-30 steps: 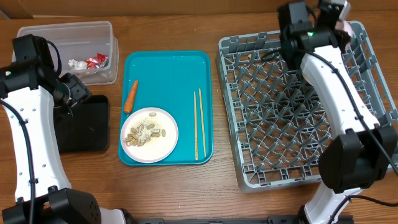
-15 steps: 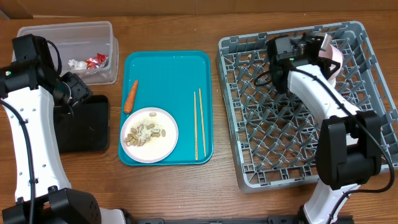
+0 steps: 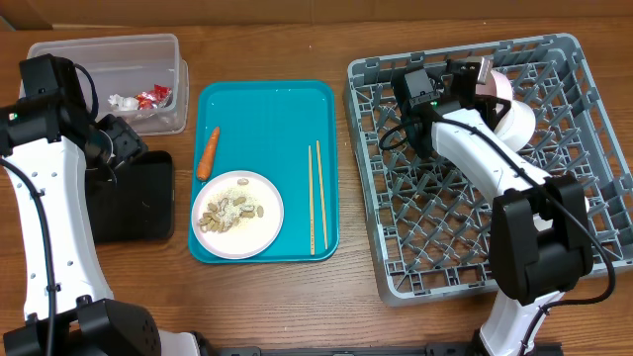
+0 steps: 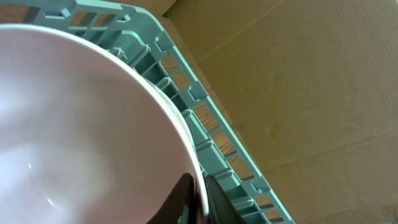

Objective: Sort waste into correct bins and load items into the dishwasher
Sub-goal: 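Lower the pink bowl into the rack and open the right gripper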

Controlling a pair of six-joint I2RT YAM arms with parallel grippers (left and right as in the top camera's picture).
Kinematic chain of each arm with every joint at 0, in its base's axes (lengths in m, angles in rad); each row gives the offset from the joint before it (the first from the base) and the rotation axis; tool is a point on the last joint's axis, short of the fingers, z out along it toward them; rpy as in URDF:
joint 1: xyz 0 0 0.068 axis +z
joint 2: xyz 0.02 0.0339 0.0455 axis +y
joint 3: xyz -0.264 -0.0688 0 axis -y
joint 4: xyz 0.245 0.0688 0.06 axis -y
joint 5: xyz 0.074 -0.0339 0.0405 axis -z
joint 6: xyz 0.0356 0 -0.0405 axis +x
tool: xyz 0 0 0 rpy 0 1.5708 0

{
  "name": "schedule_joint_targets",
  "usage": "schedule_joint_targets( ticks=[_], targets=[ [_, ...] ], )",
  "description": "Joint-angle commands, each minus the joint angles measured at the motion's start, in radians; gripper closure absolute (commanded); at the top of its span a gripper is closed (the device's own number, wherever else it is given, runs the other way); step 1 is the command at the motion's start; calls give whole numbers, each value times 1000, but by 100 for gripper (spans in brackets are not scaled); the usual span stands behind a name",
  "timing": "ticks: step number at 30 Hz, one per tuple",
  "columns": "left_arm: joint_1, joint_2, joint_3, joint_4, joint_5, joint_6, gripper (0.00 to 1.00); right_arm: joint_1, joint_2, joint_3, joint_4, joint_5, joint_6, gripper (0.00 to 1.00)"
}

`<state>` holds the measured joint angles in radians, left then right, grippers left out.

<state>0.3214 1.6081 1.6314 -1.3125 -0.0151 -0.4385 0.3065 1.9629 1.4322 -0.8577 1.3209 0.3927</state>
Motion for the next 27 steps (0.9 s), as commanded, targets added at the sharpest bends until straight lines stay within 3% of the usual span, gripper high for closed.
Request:
schedule_joint_targets(
  ticks=[1, 14, 18, 21, 23, 24, 26, 27],
  targets=[
    [-1, -28, 14, 4, 13, 17, 32, 2, 31, -19, -17, -66, -3, 91],
    [-1, -28, 14, 4, 34, 17, 32, 135, 31, -19, -76, -107, 5, 90],
    [-1, -28, 14, 4, 35, 17, 32, 159, 31, -19, -135, -198, 5, 82],
    [-1, -28, 14, 5, 34, 17, 32, 193, 31, -19, -203, -260, 5, 68],
    [-1, -28, 14, 5, 35, 16, 32, 212, 28, -18, -224, -313, 10, 37],
    [-1, -28, 14, 5, 34, 17, 32, 225, 19, -16, -246, -346, 70, 15],
    [-1, -28, 14, 4, 34, 17, 32, 236, -10, -16, -274, -389, 147, 0],
    [-1, -28, 14, 4, 35, 17, 32, 237, -33, -16, -278, -421, 166, 0]
  ],
)
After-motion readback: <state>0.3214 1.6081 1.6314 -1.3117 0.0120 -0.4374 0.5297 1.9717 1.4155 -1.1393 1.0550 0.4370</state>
